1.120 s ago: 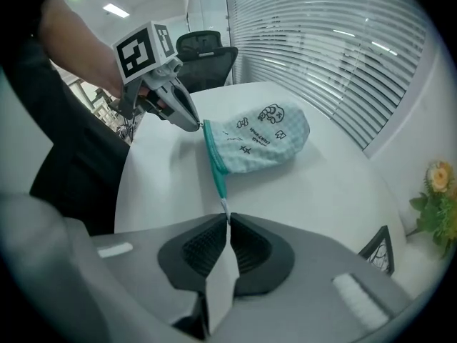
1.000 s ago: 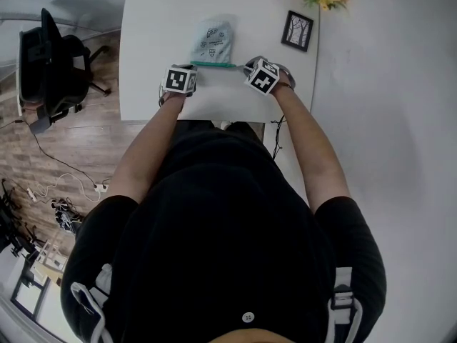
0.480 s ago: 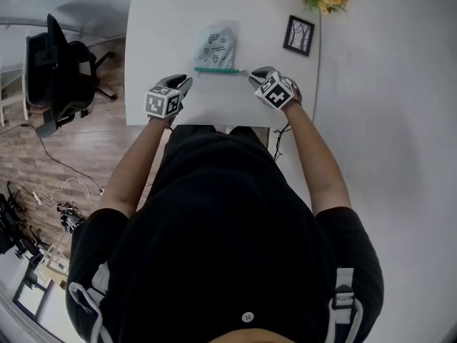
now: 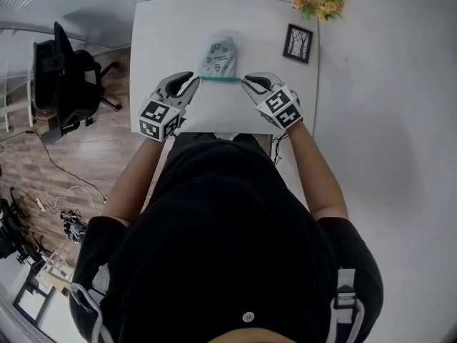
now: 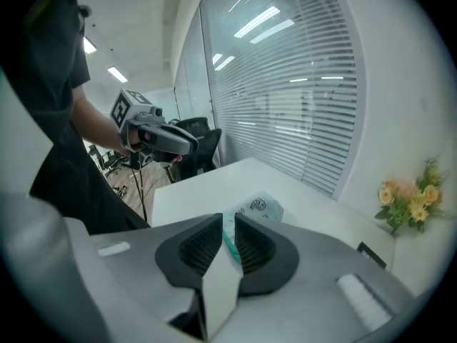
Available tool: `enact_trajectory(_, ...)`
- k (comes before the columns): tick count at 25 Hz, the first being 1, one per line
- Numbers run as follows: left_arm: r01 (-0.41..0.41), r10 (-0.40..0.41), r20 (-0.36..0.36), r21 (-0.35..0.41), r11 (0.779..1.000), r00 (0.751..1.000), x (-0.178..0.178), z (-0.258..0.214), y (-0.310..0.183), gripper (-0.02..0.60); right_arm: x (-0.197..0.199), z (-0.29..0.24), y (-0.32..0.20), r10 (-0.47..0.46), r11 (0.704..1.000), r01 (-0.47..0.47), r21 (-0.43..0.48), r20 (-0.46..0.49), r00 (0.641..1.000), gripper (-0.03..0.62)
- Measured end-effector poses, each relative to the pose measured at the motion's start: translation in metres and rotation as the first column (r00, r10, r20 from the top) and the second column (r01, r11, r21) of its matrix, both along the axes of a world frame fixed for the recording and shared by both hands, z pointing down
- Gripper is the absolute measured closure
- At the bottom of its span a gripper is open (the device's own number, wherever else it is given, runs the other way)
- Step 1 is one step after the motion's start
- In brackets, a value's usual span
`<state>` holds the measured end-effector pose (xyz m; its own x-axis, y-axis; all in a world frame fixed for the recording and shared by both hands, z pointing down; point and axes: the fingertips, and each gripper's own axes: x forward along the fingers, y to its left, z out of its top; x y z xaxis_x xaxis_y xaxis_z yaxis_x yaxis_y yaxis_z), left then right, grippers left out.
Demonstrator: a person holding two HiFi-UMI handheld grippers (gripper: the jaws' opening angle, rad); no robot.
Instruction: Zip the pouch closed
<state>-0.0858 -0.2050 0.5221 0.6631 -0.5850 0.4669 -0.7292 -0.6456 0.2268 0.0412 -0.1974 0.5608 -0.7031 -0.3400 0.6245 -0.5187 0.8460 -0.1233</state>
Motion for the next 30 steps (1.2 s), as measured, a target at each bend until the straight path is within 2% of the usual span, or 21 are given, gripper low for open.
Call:
enact_trajectory(5,0.016,-0.006,-0.069,0.142,0.99,0.998,0.008,-0.058,-0.011,0.515,-0.015,-0.053,-0.006,0.019,0.997,-0.028,0.073,0.115,0.993,0.531)
enact_trajectory(10,0.028,-0.003,-0.115,0.212,0.977,0.993,0.009,-0.093,-0.016,0.566,-0.023,-0.105,-0.011,0.024,0.986,-0.057,0.156,0.203,0.979,0.531)
enact_trajectory(13,0.022,0.008,-0.117,0.257,0.966,0.993,0.016,-0.109,-0.018,0.573,-0.019,-0.121,-0.012,0.03,0.984,-0.073,0.161,0.253,0.967,0.531)
enact_trajectory(19,0.033,0.01,-0.151,0.28,0.959,0.989,0.02,-0.124,-0.021,0.574,-0.017,-0.151,-0.016,0.046,0.971,-0.121,0.207,0.332,0.942,0.536)
enact_trajectory(24,0.004,0.049,-0.162,0.316,0.949,0.986,0.029,-0.14,-0.018,0.574,-0.012,-0.181,-0.019,0.06,0.946,-0.186,0.265,0.421,0.905,0.579)
enact_trajectory(30,-0.008,0.069,-0.164,0.351,0.936,0.984,0.04,-0.161,-0.017,0.574,-0.012,-0.203,-0.015,0.029,0.918,-0.201,0.342,0.448,0.894,0.583)
